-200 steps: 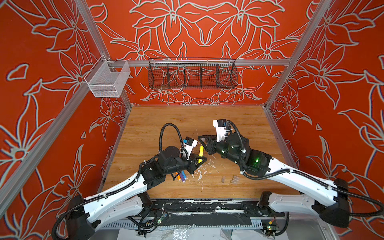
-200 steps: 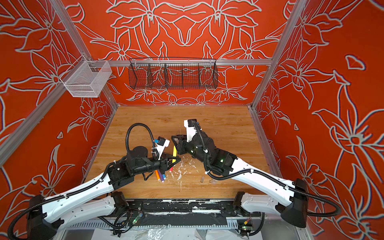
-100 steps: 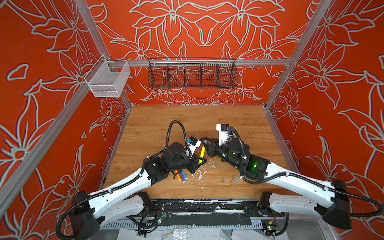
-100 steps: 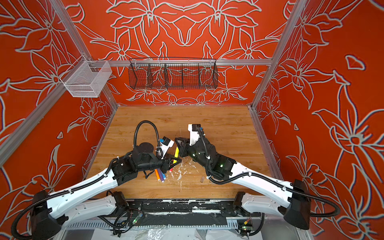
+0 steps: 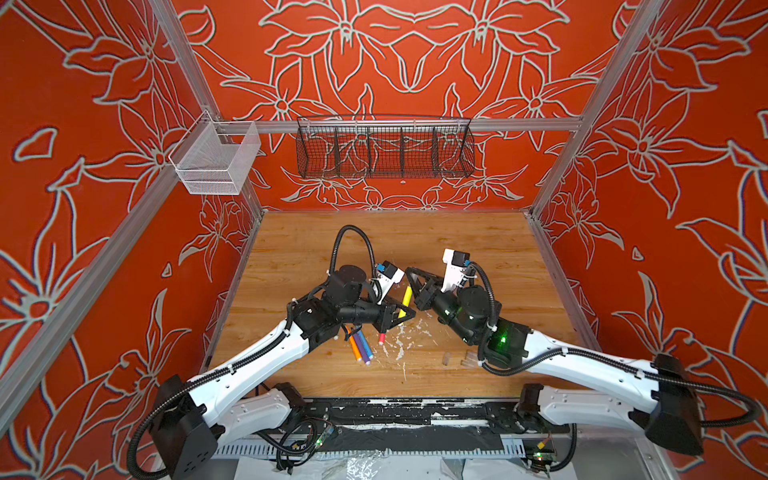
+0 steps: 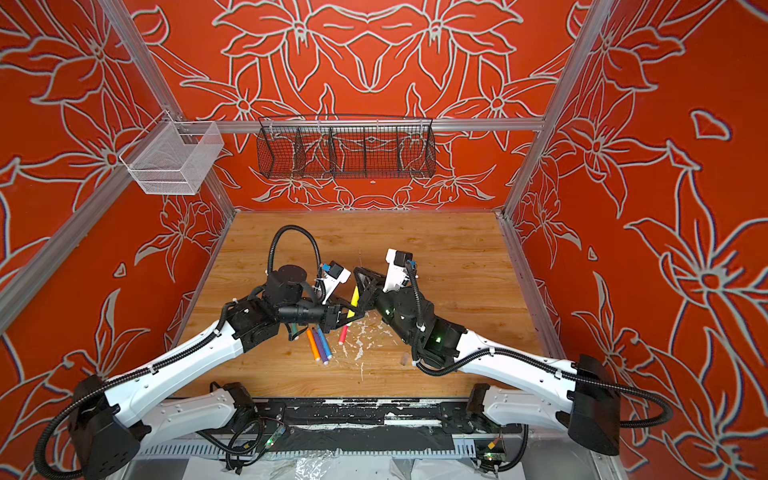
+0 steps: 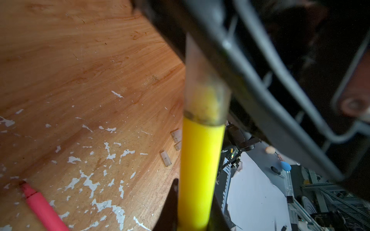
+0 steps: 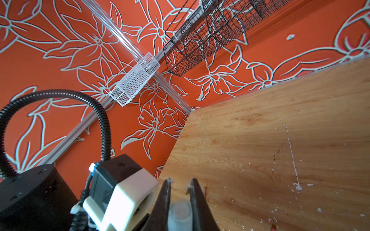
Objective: Insert the pens into the pen caps
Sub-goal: 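Open and withdraw the right gripper while the left gripper lowers the capped marker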
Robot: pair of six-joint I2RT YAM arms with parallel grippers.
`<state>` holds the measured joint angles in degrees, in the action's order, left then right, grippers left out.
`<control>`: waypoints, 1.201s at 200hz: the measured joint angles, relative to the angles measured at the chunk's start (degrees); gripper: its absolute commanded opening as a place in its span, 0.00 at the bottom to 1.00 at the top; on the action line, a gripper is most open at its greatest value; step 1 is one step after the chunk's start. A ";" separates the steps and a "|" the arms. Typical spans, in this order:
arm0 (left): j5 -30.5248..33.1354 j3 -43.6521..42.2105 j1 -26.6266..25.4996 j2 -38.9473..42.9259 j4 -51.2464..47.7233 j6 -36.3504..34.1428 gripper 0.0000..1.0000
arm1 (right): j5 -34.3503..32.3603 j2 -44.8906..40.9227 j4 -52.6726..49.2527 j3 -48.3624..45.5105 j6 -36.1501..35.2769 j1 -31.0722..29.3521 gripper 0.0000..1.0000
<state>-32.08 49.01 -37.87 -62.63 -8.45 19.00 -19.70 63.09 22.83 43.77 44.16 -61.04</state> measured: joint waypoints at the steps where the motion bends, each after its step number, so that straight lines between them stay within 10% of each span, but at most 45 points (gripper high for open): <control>1: 0.09 0.00 0.00 0.00 -0.02 -0.04 0.00 | -0.04 0.00 0.00 0.00 0.00 -0.02 0.00; 15: 1.09 0.04 0.00 0.00 -0.39 -1.16 0.00 | -0.96 -0.09 -1.22 0.37 0.07 -0.13 0.00; 34: 3.50 -0.07 -0.98 0.17 -0.96 -3.50 0.00 | -3.23 -1.11 -6.23 1.97 -0.24 -0.79 0.28; 78: 31.54 -5.70 -7.41 0.22 6.14 2.12 0.00 | -2.45 -10.27 -30.12 3.06 -3.32 -1.01 0.55; 240: 45.99 -0.07 -18.03 -30.77 -5.95 18.60 0.04 | -9.49 -21.94 -51.34 -4.55 -4.57 11.34 0.67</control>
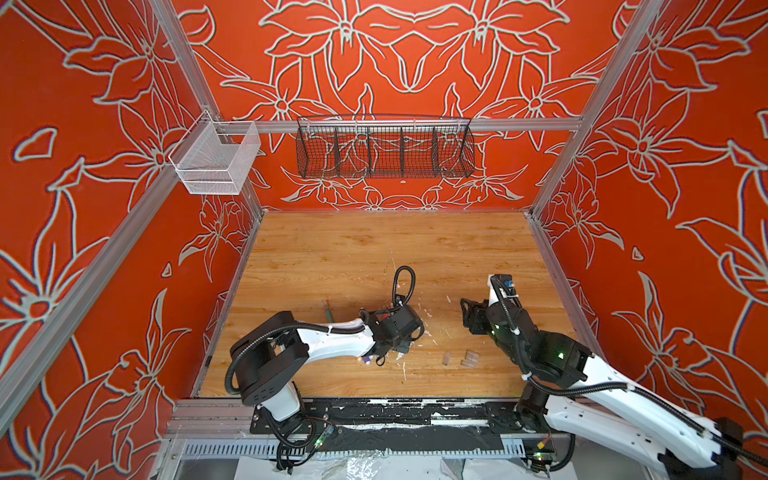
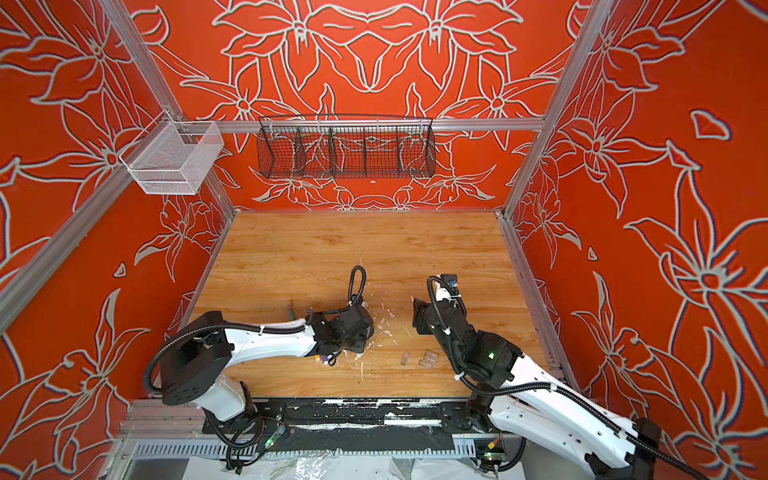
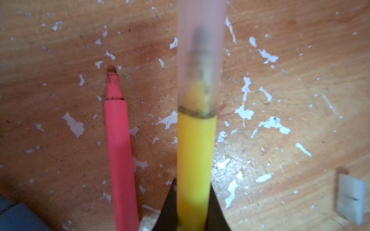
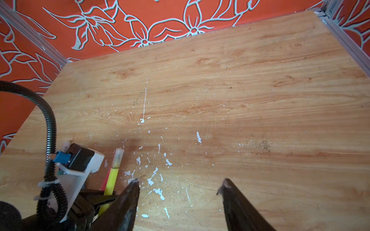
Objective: Insert the pens into the pen caps
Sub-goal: 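Open and withdraw the right gripper while the left gripper lowers the capped marker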
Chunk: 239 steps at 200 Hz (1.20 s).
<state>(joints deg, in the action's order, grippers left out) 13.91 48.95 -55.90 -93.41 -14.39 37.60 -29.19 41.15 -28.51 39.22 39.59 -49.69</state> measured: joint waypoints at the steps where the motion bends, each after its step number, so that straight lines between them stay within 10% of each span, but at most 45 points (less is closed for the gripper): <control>1: 0.02 0.04 0.00 -0.09 -0.02 0.02 0.04 | 0.02 0.00 0.00 -0.02 0.02 0.02 0.67; 60: 0.70 2.73 -0.02 -2.73 -2.10 0.79 0.30 | 2.40 0.66 0.00 -0.28 0.11 1.03 0.67; 239: 9.64 1.27 3.61 4.85 -9.94 -0.72 0.40 | 5.05 0.87 -0.81 -0.31 0.31 1.27 0.66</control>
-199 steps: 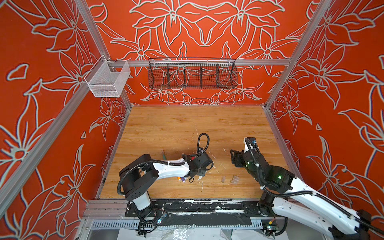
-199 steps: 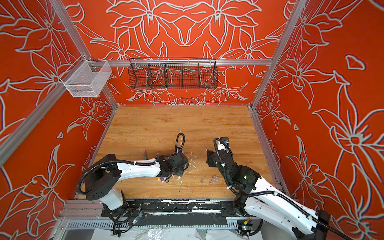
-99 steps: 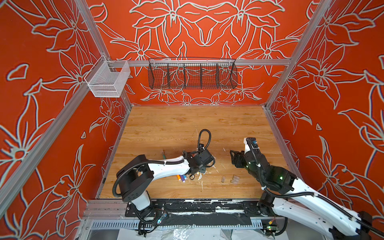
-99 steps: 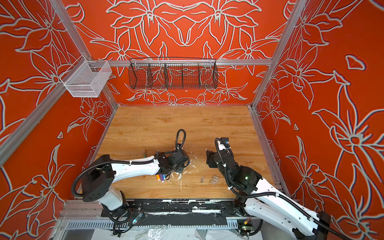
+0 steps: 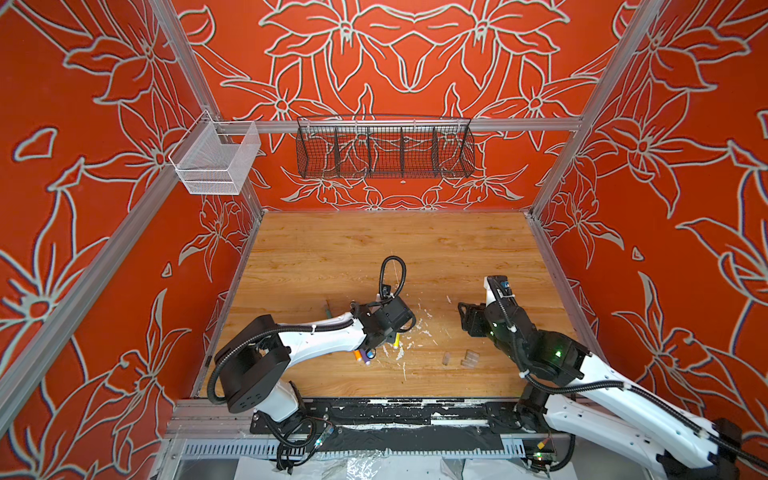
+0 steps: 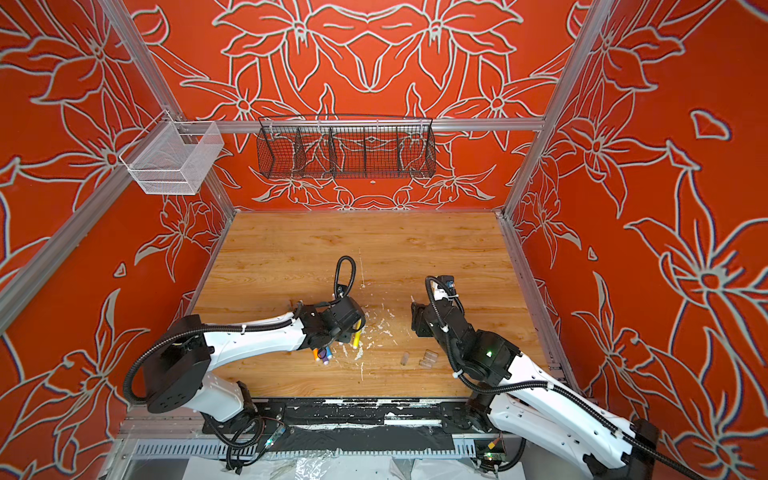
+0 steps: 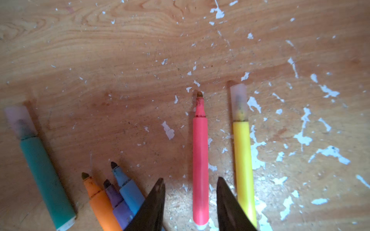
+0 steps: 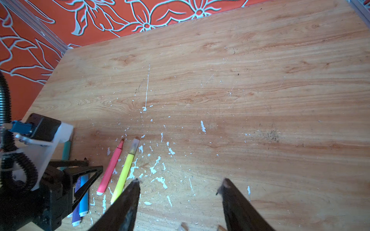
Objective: Insert the pens into the pen caps
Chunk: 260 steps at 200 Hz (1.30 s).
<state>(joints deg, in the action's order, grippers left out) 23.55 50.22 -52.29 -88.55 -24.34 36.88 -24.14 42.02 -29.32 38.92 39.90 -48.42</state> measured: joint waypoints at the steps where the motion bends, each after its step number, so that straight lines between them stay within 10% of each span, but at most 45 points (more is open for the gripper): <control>1: -0.02 0.00 0.00 -0.11 0.02 0.00 0.40 | 0.00 0.02 0.00 0.00 0.00 0.00 0.66; 159: -3.72 0.24 1.33 -6.73 3.82 2.34 0.00 | 2.73 0.28 4.28 -2.99 2.71 0.00 0.66; 260: -9.40 -4.02 1.33 24.76 1.73 -4.63 0.00 | 23.54 24.48 39.52 -5.81 13.33 -1.60 0.67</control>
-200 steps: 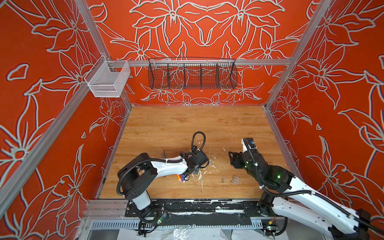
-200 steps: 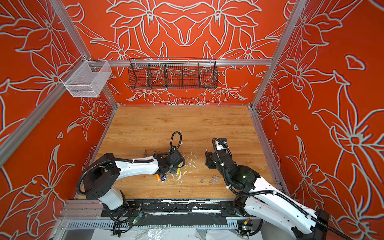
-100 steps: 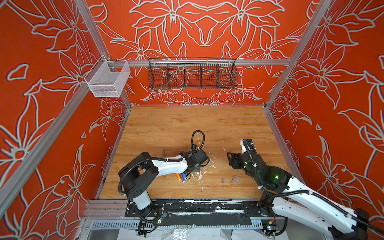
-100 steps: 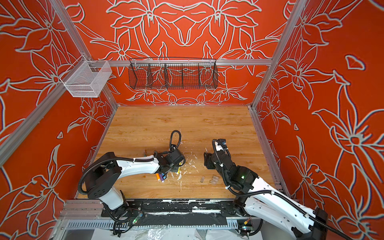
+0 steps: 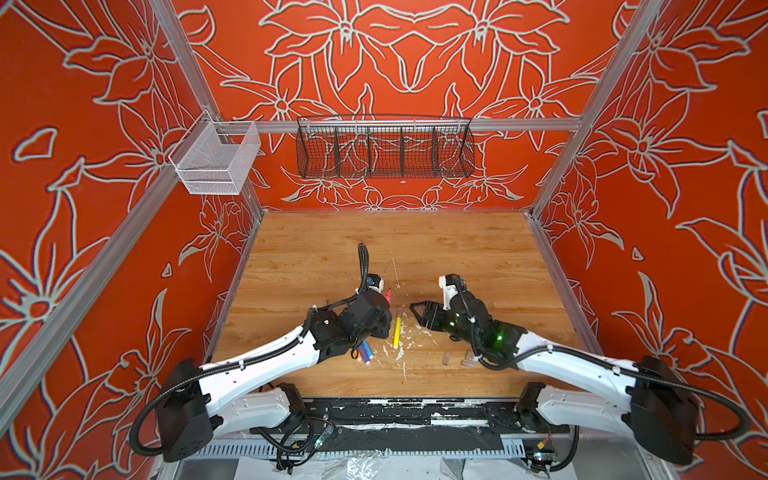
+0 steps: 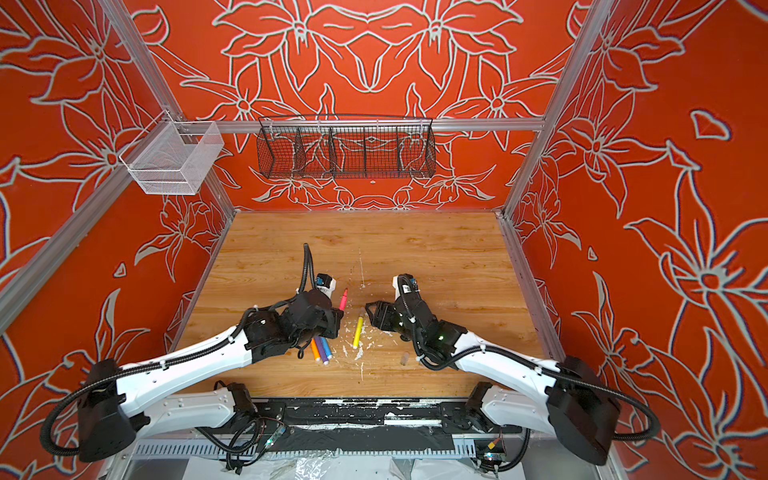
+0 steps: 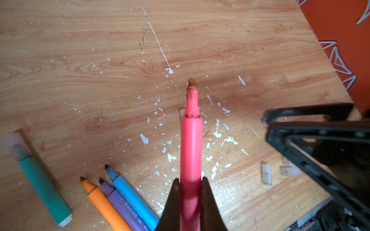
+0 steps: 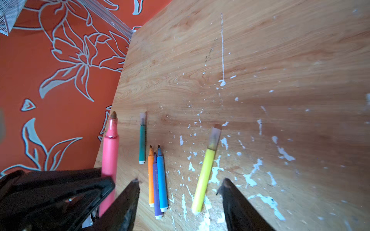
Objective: Insert the pens into the pen caps
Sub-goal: 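Lift the pink marker upright with the left gripper while the right gripper approaches it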
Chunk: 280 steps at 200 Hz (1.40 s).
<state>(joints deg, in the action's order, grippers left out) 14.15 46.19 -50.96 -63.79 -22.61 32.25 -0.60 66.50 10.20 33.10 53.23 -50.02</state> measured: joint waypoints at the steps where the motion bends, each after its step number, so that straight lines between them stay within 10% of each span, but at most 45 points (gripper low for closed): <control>1: -0.13 -0.15 -0.02 0.22 0.02 -0.09 0.00 | 0.13 0.20 0.17 0.04 0.07 -0.07 0.67; 65: -4.22 -2.62 -0.13 3.28 1.38 -2.91 0.00 | 4.50 11.19 15.30 5.20 3.32 -4.00 0.57; 144: -5.27 -3.15 -0.15 4.28 2.86 -3.96 0.07 | 5.44 14.49 19.30 6.45 6.95 -4.15 0.00; 216: -5.55 -3.19 -0.15 1.95 5.60 -4.13 0.27 | 5.01 13.84 20.87 6.19 8.92 -5.16 0.00; 253: -5.70 -3.65 -0.22 1.27 7.39 -4.59 0.01 | 3.82 12.24 21.88 5.38 9.46 -5.86 0.00; 280: -6.21 -3.65 -0.55 0.52 8.48 -4.28 0.00 | 2.47 10.21 20.52 4.26 9.25 -5.95 0.33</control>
<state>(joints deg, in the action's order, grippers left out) 7.94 42.54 -51.51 -63.26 -14.13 27.97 1.87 76.71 30.72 37.36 62.48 -55.96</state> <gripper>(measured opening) 0.147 0.221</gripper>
